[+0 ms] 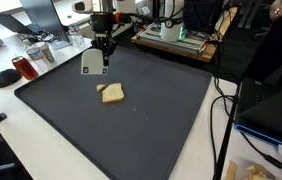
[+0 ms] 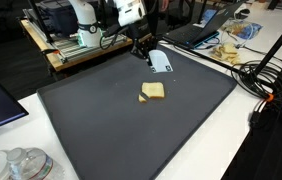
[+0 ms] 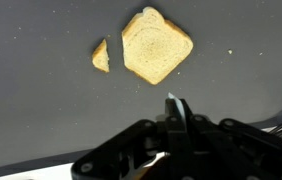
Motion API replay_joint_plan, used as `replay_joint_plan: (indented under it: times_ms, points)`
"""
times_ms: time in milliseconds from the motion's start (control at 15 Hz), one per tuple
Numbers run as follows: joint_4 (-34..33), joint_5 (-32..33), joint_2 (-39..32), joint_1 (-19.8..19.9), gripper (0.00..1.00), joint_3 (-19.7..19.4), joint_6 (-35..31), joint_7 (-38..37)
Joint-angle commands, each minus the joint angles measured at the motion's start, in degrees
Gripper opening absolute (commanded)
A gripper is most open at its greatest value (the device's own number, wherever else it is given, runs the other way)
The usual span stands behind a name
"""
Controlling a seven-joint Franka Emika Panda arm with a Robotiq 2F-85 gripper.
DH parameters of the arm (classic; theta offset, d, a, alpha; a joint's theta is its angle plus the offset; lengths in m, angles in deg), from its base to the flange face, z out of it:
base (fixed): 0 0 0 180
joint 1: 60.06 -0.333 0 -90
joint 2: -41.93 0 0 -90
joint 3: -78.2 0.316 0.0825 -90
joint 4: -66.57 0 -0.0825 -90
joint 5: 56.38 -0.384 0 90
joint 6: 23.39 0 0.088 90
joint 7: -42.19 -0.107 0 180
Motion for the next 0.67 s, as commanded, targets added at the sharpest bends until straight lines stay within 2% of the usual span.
replay_joint_plan:
  times_ms: [0,67,133,400,600]
  points:
    - [-4.57,-2.43,-1.05,4.51,0.01,1.12,8.95,4.99]
    - [-5.98,-6.28,-0.34,-1.54,0.01,-5.58,11.84,8.25]
    - [-6.99,-6.71,-0.32,-2.63,0.01,-7.62,14.21,8.81]
    - [-12.16,-7.06,-1.53,-12.73,0.01,-20.58,23.98,10.17]
    - [-15.61,-6.31,-3.0,-19.45,0.01,-27.82,28.77,9.22]
